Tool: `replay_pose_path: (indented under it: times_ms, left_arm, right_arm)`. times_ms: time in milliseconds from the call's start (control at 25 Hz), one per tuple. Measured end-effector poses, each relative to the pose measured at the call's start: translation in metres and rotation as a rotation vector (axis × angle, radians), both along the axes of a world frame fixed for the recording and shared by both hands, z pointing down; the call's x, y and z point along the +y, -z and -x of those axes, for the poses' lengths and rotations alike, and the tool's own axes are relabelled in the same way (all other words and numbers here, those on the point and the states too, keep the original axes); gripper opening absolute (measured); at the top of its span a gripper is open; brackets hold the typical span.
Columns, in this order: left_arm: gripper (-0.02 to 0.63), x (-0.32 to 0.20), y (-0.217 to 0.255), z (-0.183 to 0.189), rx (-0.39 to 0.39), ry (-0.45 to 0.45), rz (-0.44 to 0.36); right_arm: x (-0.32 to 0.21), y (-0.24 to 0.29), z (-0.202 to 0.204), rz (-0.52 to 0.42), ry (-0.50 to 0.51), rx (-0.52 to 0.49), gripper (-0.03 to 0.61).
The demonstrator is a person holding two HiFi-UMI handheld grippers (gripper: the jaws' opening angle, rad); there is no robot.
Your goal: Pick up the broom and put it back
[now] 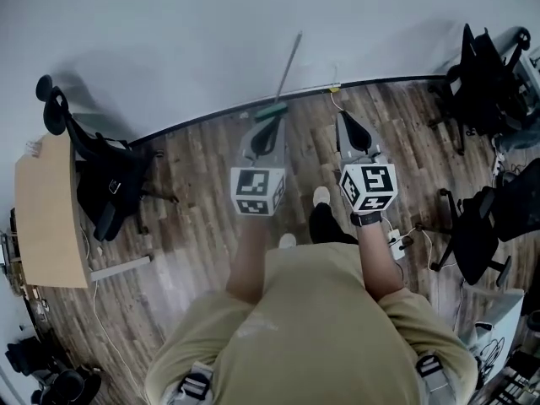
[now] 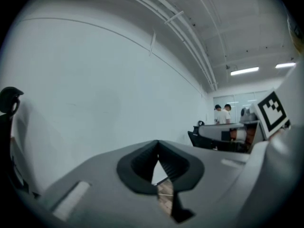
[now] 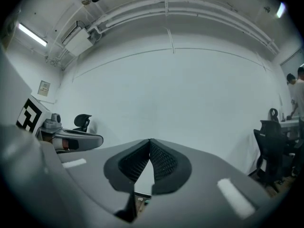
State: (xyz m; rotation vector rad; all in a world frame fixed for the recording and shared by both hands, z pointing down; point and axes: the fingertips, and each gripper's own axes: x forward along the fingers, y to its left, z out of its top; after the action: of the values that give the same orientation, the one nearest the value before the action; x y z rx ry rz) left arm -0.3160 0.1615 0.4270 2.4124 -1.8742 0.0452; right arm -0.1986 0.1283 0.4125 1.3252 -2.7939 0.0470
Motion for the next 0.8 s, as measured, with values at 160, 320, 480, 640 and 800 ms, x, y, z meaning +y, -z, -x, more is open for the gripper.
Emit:
replay_pose_path:
  times_ms: [160,320,480,640,800]
  left_arm:
    - [0.003,-0.045,-0.002,0.003,-0.046,0.041,0.025]
    - [0.003,-0.096,0.014,0.001,-0.101,0.068,0.016]
    - [0.003,-0.144,0.023,0.002,-0.113,0.123,0.009]
    - [0.003,-0.182,0.014,-0.003,-0.092,0.157,0.046]
    - [0.003,-0.211,0.002,-0.019,-0.083,0.168,0.078]
  right_arm:
    - [-0.060,-0.011,0.022,0.045,0.082,-0.032,0.005]
    - [-0.124,0.012,0.037,0.037,0.139,-0.075,0.005]
    - [-0.178,0.021,0.041,0.038,0.180,-0.100,0.005]
    - [-0.222,0.012,0.034,0.072,0.202,-0.100,0.005]
    - [-0.252,-0.002,0.021,0.100,0.210,-0.104,0.005]
